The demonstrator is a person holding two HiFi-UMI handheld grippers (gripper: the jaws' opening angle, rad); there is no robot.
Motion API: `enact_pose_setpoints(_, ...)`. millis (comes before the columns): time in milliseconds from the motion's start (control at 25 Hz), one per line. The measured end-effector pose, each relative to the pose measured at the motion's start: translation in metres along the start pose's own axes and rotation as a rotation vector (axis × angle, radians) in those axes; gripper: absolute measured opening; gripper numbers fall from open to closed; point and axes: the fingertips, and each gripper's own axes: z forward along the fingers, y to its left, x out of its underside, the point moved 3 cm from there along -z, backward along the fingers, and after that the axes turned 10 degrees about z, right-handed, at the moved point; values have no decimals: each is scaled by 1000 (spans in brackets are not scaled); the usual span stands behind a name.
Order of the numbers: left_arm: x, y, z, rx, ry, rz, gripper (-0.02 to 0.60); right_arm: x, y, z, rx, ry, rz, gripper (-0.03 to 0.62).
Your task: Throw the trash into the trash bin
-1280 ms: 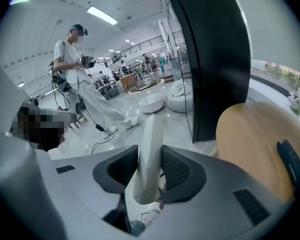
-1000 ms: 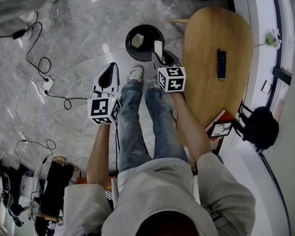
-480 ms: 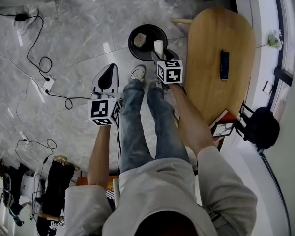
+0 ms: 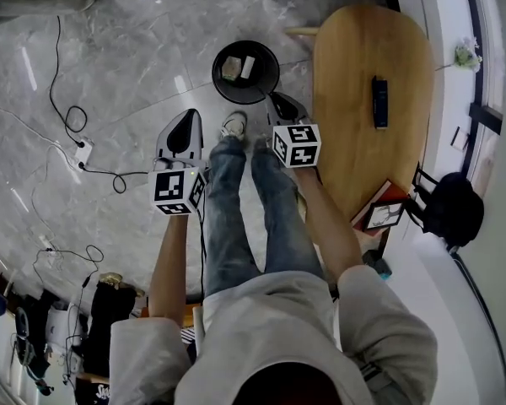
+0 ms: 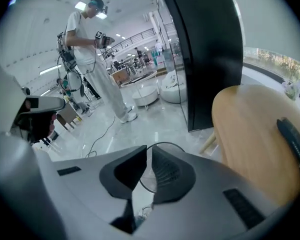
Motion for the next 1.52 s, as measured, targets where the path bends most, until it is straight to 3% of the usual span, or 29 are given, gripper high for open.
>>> enact_pose_setpoints(360,-13,-32,23,93,14,62,18,-17,-13,-70,23,-157,1,31)
enact_pose_setpoints(1000,-41,-185,86,383,38,257,18,19,-157,-181,282,-293,247,31)
enact_pose_setpoints(1520,-46,-300,126,544,69,366,18,63,-235,-248,400,-328,391,31)
